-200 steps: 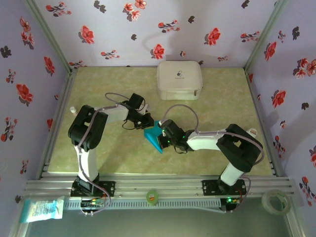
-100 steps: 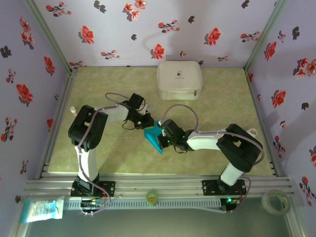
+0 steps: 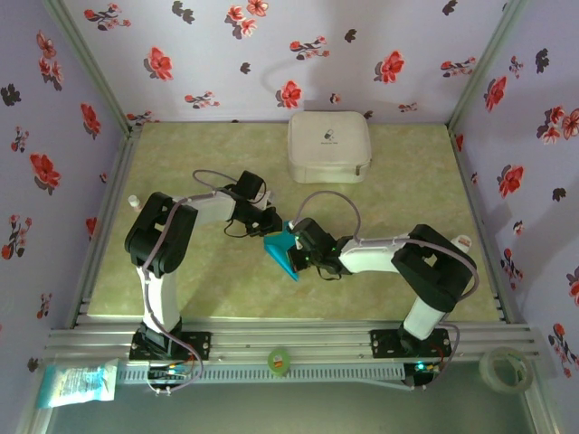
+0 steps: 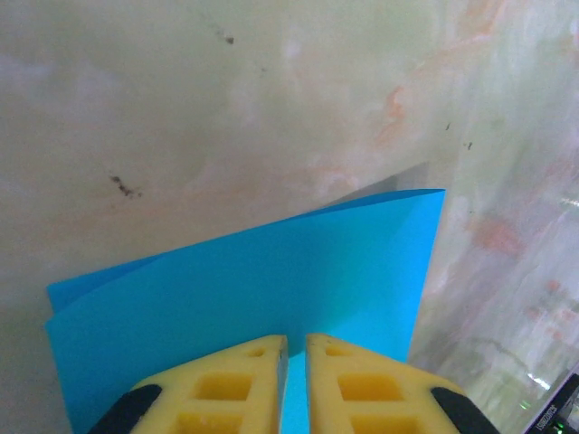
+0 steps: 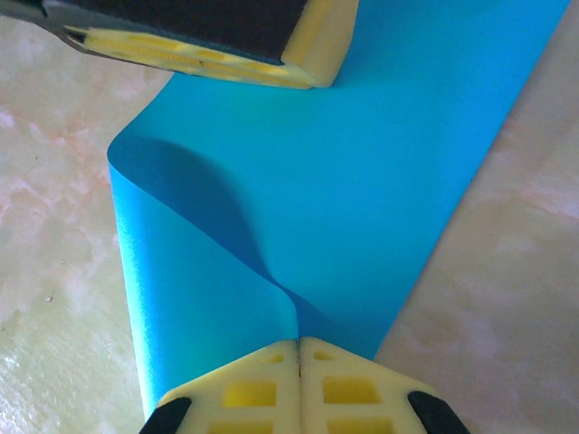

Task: Fold a paper plane with a square sheet of paper (pick it up from the middle)
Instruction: Third fold the triangle at the center of the table.

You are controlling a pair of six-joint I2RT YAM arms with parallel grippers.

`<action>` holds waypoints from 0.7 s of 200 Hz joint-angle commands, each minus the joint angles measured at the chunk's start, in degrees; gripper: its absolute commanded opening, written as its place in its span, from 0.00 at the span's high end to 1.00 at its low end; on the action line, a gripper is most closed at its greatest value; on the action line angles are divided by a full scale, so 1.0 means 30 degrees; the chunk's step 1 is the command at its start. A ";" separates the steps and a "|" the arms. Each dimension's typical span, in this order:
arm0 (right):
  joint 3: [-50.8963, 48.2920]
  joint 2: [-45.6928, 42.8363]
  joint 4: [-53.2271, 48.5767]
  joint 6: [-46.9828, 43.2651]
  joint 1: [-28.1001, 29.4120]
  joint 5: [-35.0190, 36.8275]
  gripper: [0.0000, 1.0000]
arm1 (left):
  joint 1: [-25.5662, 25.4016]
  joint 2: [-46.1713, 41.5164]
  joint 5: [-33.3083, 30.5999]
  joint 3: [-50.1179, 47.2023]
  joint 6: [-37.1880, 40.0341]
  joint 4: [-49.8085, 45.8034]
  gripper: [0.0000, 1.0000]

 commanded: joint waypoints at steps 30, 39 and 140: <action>0.0227 -0.0716 -0.0717 -0.0018 -0.0114 0.0353 1.00 | -0.0234 0.0523 -0.0443 -0.0484 0.0249 -0.0939 0.85; 0.0246 -0.0614 -0.0710 -0.0022 -0.0111 0.0316 1.00 | -0.0234 0.0487 -0.0449 -0.0487 0.0267 -0.0934 0.85; 0.0364 0.0429 -0.0805 0.0344 -0.0113 0.0217 1.00 | -0.0234 0.0445 -0.0435 0.0048 0.0256 -0.1181 0.84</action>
